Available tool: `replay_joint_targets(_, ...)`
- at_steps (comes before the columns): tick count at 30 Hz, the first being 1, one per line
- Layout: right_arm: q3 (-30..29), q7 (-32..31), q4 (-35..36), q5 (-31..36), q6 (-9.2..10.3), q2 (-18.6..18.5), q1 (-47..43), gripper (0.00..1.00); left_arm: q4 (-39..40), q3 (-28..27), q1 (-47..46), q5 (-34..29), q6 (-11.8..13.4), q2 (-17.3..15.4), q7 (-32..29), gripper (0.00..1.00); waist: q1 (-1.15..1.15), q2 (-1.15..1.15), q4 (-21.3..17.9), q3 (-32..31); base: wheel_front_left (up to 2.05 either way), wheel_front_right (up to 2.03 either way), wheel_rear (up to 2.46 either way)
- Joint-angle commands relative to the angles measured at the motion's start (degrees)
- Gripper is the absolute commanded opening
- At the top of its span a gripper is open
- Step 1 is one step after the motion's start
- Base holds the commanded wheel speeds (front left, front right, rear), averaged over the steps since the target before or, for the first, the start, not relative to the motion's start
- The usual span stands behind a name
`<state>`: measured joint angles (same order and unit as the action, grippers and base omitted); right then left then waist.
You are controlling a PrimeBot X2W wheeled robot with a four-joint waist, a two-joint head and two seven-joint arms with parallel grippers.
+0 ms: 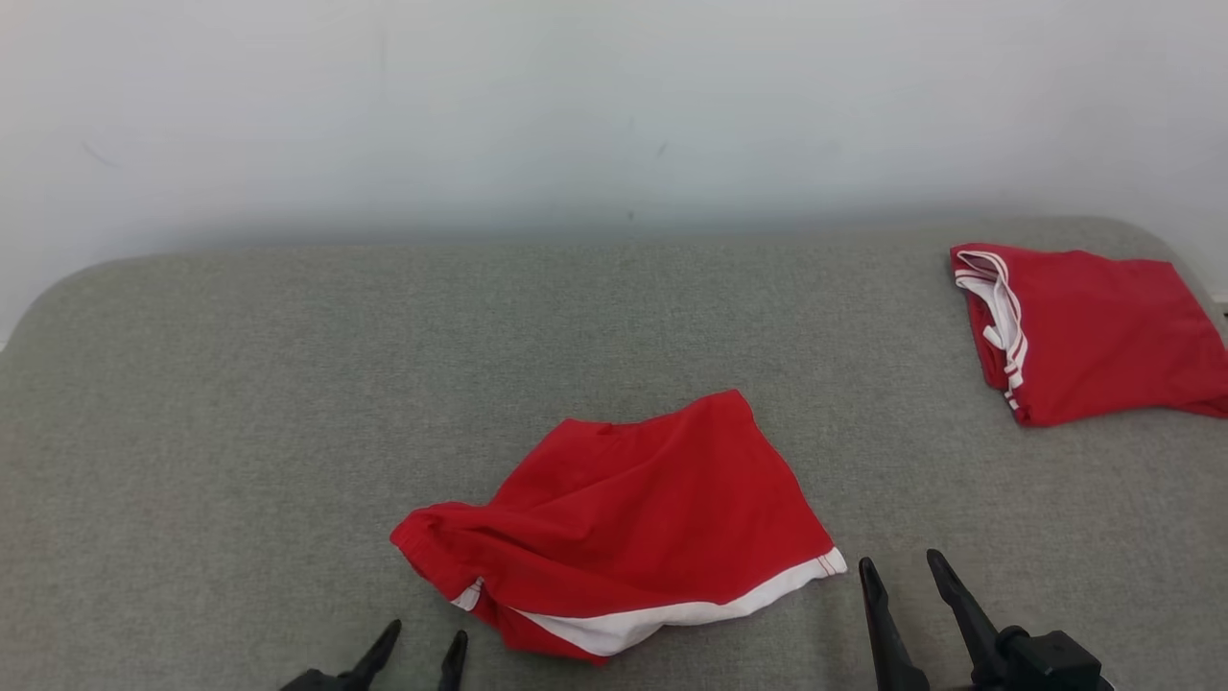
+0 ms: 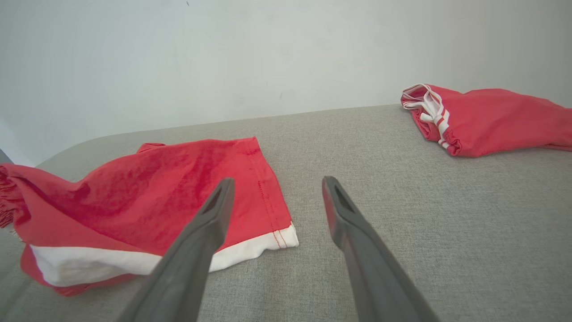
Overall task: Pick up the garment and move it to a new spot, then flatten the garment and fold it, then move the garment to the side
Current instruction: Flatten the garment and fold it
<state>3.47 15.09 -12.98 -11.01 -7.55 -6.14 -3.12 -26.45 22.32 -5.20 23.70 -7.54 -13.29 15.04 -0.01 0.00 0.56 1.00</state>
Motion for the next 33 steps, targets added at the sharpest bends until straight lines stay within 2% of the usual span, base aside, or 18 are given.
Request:
replay_joint_targets(1, 0.1, 0.1, 0.1, -0.4, 0.17, -0.4, 0.4, 1.0, -0.6, -0.3, -1.1, -0.4, 0.2, -0.4, 0.2, 1.0, 0.01, 0.0, -0.8, 0.7, 0.0, 0.0, 0.0)
replay_joint_targets(12, -0.2, 0.1, 0.5, 0.3, 0.17, -1.1, 0.8, 1.0, -2.8, 0.3, -4.3, 0.0, 0.2, -0.5, 0.2, 1.0, 0.01, 0.0, -3.7, 2.4, 0.0, 0.0, 0.0)
replay_joint_targets(13, -0.3, 0.1, 0.5, 0.3, 0.17, -1.1, 0.7, 1.0, -2.7, 0.6, -4.5, 0.0, 0.2, -0.4, 0.2, 0.79, 0.01, 0.0, -3.8, 2.4, 0.0, 0.0, 0.0)
replay_joint_targets(14, -0.4, 0.1, 0.5, 0.3, 0.17, -1.2, 0.7, 1.0, -2.7, 0.8, -4.5, 0.2, 0.2, -0.3, 0.2, 0.29, 0.01, 0.0, -3.9, 2.3, 0.0, 0.0, 0.0)
replay_joint_targets(15, -0.5, 0.1, 0.5, 0.3, 0.17, -1.2, 0.7, 1.0, -2.0, 0.9, -4.8, 0.2, 0.2, -0.3, 0.2, 0.04, 0.01, 0.0, -3.9, 2.2, 0.0, 0.0, 0.0)
replay_joint_targets(16, -0.5, 0.1, 0.5, 0.3, 0.17, -1.3, 0.6, 1.0, -1.4, 0.8, -4.8, 0.1, 0.2, -0.4, 0.2, 0.0, 0.01, 0.0, -3.9, 2.1, 0.0, 0.0, 0.0)
replay_joint_targets(22, -1.4, 0.1, 0.6, 0.5, 0.17, -0.9, -0.8, 1.0, 0.6, 2.7, -2.3, 0.7, 0.2, -0.5, 0.2, 0.0, 0.01, 0.0, -2.3, 0.8, 0.0, 0.0, 0.0)
replay_joint_targets(33, -1.7, 0.1, -2.0, -0.7, 0.17, -0.9, -1.2, 1.0, 9.1, 10.5, 7.3, 3.5, 0.2, -9.0, 0.2, 0.0, 0.01, 0.0, 2.0, -1.0, 0.0, 0.0, 0.0)
